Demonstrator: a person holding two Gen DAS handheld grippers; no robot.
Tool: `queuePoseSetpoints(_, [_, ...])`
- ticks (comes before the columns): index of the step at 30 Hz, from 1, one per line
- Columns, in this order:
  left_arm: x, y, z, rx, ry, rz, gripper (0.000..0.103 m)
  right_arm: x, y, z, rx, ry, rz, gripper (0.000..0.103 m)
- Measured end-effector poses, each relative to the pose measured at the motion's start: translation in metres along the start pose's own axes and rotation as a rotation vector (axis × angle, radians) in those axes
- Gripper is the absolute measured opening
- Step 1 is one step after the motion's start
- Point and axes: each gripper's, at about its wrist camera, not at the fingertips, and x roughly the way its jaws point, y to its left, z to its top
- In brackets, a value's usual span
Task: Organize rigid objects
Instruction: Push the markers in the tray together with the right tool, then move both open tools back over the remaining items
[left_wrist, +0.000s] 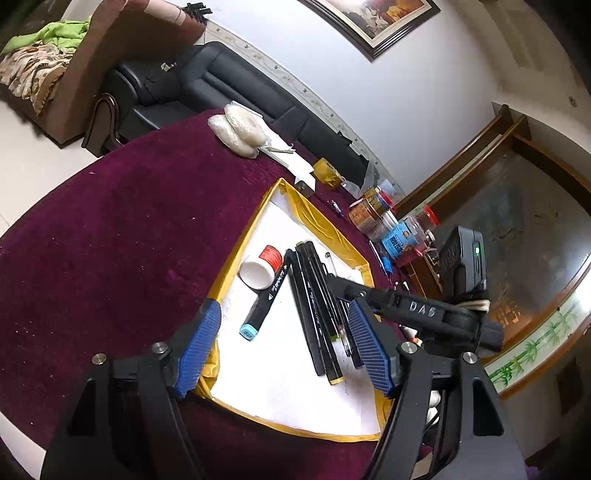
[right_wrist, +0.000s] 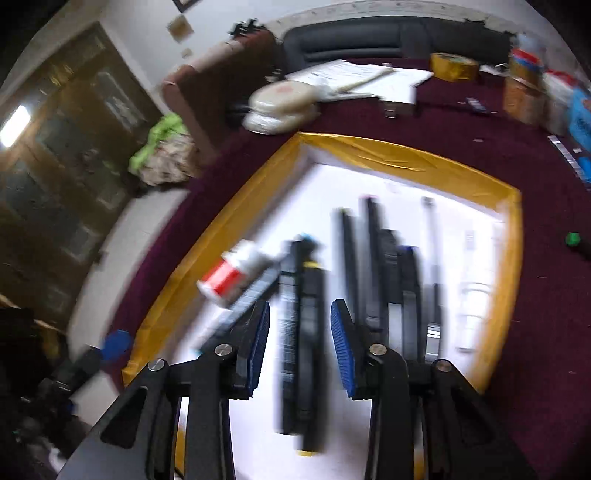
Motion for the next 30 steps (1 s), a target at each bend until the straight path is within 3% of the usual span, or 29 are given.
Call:
queuePoseSetpoints(4, [0.001, -0.003, -0.001, 0.007, 0.009, -0.001, 0.071, 0.026, 0.005, 0.002, 0.051, 0.082, 0.152, 0.031])
queuePoseSetpoints(10, [0.0, 0.001, -0.002, -0.004, 0.008, 0.005, 0.071, 0.041, -0.026, 0.0, 0.187, 0.077, 0.125, 0.031])
queuePoseSetpoints(13, [0.001, 0.002, -0.001, -0.006, 0.011, 0.0, 0.071, 0.023, -0.024, 0.001, 0.16, 0.017, 0.166, 0.031])
queuePoseSetpoints(15, [0.001, 0.003, 0.0, -0.005, 0.012, -0.003, 0.071, 0.012, -0.021, 0.003, 0.138, -0.032, 0.134, 0.033])
queuePoseSetpoints(17, [0.001, 0.004, 0.0, -0.007, 0.014, -0.005, 0.071, 0.007, -0.019, 0.004, 0.119, -0.065, 0.04, 0.04])
queuePoseSetpoints(19, [0.001, 0.005, 0.0, -0.01, 0.013, -0.005, 0.071, 0.013, -0.019, 0.004, 0.1, -0.049, 0.006, 0.041])
queuePoseSetpoints(22, [0.002, 0.004, 0.0, -0.013, 0.016, -0.004, 0.071, 0.029, -0.018, -0.002, 0.1, 0.052, 0.054, 0.042])
queuePoseSetpoints(25, [0.001, 0.0, -0.001, -0.003, 0.019, -0.001, 0.071, 0.021, -0.015, 0.002, 0.086, 0.048, 0.097, 0.042])
queuePoseSetpoints(28, [-0.002, -0.009, -0.001, 0.023, 0.014, 0.01, 0.071, -0.021, -0.021, 0.004, 0.065, -0.078, 0.06, 0.042])
queuePoseSetpoints(30, [-0.004, -0.015, -0.001, 0.041, 0.006, 0.022, 0.071, -0.061, -0.028, -0.002, -0.012, -0.202, -0.039, 0.042])
